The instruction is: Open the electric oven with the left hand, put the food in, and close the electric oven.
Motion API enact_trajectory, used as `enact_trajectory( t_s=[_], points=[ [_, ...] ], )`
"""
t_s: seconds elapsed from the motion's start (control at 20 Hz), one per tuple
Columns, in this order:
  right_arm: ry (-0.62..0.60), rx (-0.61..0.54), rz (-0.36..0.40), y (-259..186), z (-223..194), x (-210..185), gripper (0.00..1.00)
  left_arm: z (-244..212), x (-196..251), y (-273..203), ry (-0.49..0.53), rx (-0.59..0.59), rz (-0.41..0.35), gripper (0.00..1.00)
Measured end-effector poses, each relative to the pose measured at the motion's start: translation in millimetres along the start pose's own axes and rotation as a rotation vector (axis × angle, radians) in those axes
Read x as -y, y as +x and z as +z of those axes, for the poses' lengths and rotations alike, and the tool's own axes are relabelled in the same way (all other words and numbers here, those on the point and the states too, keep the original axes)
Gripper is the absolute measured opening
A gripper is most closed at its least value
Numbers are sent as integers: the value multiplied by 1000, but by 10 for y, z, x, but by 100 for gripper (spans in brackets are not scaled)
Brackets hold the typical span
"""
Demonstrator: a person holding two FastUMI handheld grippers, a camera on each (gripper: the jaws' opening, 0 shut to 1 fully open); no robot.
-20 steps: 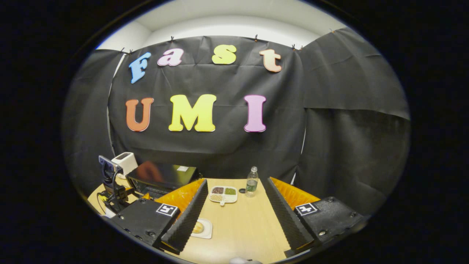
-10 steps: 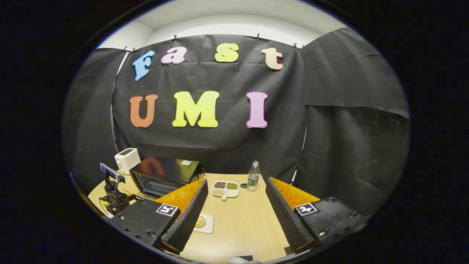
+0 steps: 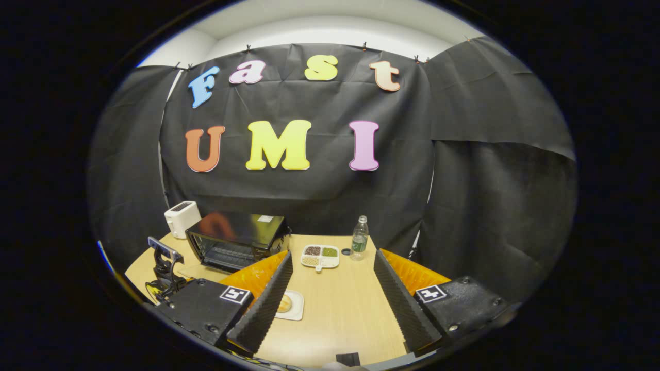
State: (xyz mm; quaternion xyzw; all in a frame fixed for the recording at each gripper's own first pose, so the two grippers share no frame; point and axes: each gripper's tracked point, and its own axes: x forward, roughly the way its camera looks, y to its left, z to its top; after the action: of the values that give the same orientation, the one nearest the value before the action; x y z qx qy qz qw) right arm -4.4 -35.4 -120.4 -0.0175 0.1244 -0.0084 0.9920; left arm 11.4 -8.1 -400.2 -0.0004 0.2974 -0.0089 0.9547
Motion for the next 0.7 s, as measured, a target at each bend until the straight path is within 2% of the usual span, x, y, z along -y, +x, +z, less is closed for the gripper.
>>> enact_trajectory(
  t_s=[0.25,0.35,0.4,0.7],
  points=[
    [-9,-18,3,20,-91,-35,98,-265,17,49,-6,-67,-1,97],
    [-8,-24,4,27,-118,-33,100,-391,12,91,-46,-112,-1,97],
    [-9,-28,3,23,-131,-34,98,-443,3,119,-61,-130,-3,97],
    [-6,-47,-6,42,-216,10,100,-469,60,116,-34,-131,-13,94]
  ],
)
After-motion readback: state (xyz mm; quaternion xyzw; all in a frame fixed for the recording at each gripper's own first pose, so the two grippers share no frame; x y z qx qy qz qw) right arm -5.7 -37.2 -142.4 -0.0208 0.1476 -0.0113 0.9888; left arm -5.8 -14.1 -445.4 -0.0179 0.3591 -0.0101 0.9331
